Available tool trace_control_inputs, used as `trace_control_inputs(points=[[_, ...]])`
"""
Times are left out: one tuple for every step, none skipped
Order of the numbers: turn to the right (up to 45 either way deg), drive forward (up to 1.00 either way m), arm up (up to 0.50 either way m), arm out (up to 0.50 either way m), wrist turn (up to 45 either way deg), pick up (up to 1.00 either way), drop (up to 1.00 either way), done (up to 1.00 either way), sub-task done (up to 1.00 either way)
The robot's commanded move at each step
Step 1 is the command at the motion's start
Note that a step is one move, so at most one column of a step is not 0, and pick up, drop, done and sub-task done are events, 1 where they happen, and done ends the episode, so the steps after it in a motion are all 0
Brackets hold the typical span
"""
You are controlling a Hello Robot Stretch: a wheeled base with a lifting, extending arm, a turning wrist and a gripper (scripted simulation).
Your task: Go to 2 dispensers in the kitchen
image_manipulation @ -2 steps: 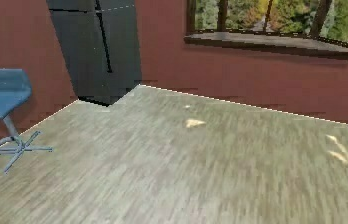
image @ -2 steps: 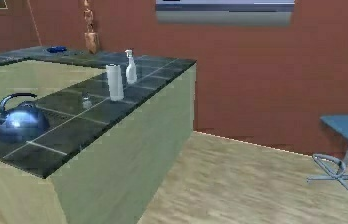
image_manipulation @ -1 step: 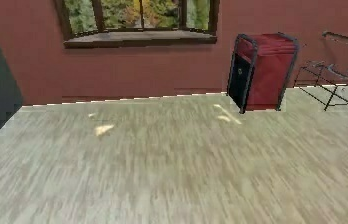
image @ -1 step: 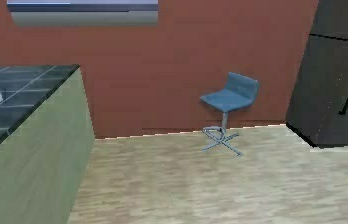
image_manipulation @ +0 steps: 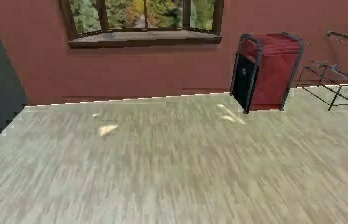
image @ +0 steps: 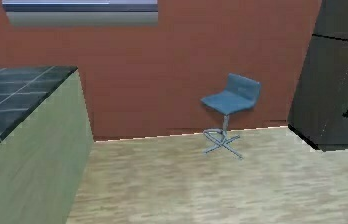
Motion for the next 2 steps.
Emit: trace_control_inputs(points=[[-6.0, 0.00, 0.00, 0.00, 0.0, 0.00, 0.00, 0.00, 0.00], [0.0, 0.70, 0.00, 0.00, 0.0, 0.00, 0.00, 0.00, 0.00]])
